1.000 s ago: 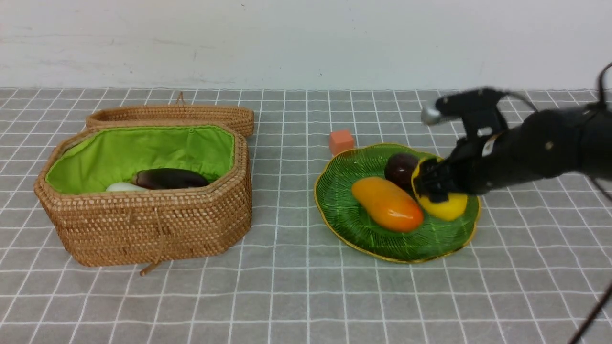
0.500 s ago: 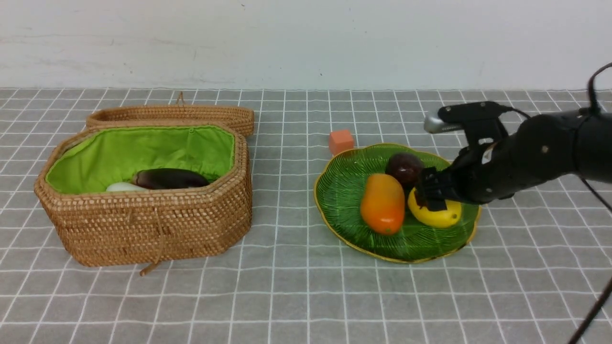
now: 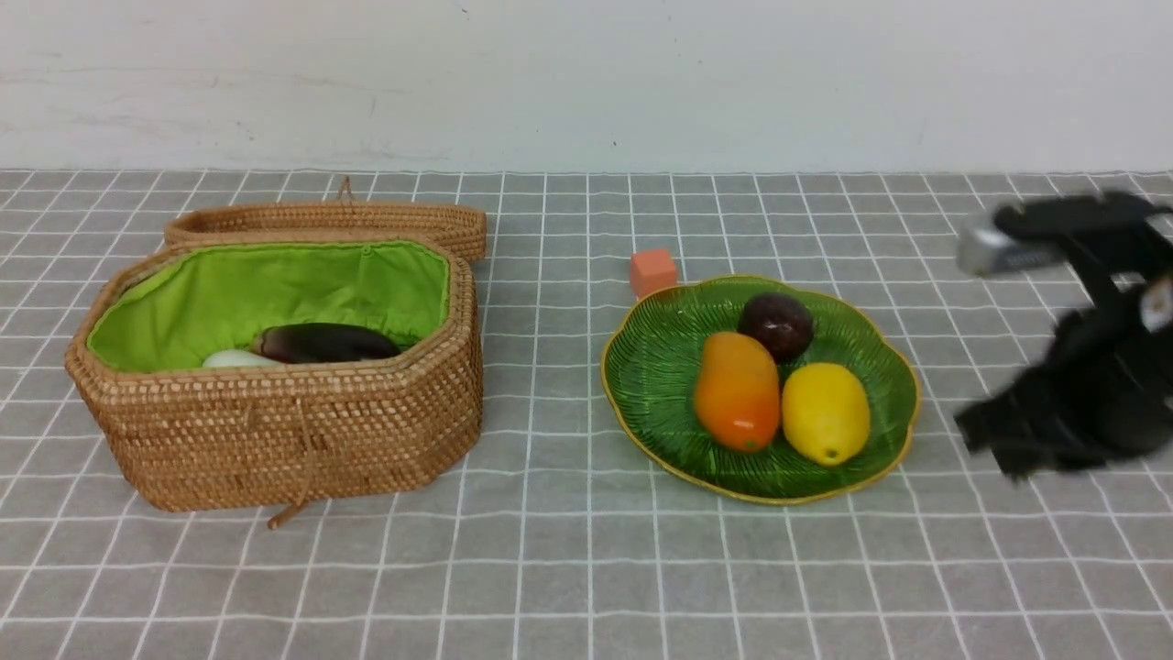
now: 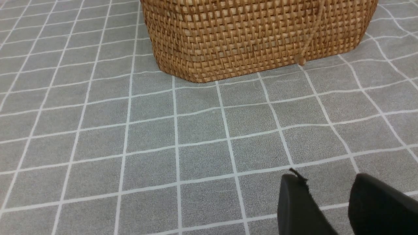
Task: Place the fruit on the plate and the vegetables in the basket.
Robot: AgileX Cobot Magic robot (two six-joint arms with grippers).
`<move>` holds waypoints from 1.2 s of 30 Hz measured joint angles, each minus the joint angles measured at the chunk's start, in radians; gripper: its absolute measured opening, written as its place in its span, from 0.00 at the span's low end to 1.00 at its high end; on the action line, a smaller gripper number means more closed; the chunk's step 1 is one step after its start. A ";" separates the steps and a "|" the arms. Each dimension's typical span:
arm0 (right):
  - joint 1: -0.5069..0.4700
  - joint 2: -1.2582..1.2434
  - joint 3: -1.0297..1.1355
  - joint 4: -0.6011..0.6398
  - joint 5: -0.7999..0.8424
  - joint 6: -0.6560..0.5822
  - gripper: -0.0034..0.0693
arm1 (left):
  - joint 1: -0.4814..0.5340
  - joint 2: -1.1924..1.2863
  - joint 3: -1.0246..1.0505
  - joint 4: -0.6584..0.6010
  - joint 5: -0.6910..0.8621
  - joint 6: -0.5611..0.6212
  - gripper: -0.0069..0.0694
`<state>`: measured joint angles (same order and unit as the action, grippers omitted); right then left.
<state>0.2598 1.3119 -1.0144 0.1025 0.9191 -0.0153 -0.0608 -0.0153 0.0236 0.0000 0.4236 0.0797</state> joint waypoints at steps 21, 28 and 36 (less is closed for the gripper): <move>0.000 -0.182 0.093 0.051 0.302 0.015 0.03 | 0.000 0.000 0.000 0.000 0.000 0.000 0.40; -0.092 -0.453 0.100 -0.019 0.202 -0.054 0.04 | 0.000 0.000 0.000 0.000 0.000 0.000 0.40; -0.302 -0.929 0.381 -0.103 -0.244 -0.061 0.04 | 0.000 0.000 0.000 0.000 0.000 0.000 0.40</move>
<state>-0.0421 0.3827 -0.6333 0.0000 0.6752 -0.0765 -0.0608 -0.0153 0.0236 0.0000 0.4236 0.0797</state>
